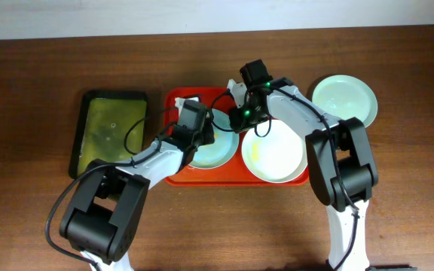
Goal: Clean dirty plates on tray and stack at the side
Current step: 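Scrub the back blue plate with the sponge in the left gripper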
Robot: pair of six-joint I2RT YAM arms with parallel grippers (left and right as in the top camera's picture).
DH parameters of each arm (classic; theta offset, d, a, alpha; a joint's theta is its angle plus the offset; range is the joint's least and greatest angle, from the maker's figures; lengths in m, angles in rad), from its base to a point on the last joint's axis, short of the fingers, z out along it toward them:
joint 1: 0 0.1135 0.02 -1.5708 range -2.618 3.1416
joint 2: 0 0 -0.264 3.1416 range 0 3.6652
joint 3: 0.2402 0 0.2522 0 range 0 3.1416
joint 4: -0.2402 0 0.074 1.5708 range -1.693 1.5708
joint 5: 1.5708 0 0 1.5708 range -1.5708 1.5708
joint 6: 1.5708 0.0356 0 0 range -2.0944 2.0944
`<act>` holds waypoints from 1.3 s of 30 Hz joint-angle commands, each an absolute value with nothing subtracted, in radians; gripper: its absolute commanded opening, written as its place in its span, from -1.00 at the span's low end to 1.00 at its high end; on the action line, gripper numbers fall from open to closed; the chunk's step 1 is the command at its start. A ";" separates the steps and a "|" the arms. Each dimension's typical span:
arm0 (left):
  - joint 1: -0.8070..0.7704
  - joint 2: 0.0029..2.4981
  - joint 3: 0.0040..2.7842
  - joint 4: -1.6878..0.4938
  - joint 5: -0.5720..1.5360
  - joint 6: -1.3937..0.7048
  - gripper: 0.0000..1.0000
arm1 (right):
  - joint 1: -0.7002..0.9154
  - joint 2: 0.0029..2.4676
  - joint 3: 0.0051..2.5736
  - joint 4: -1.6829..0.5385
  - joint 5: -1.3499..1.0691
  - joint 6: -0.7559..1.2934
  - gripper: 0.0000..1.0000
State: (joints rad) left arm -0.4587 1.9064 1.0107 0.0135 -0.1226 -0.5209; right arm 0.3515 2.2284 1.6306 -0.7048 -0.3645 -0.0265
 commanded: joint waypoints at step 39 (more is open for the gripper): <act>-0.354 2.025 1.177 -0.437 -0.318 -0.447 -1.00 | 0.360 2.234 1.602 -0.703 -0.355 -0.025 -0.91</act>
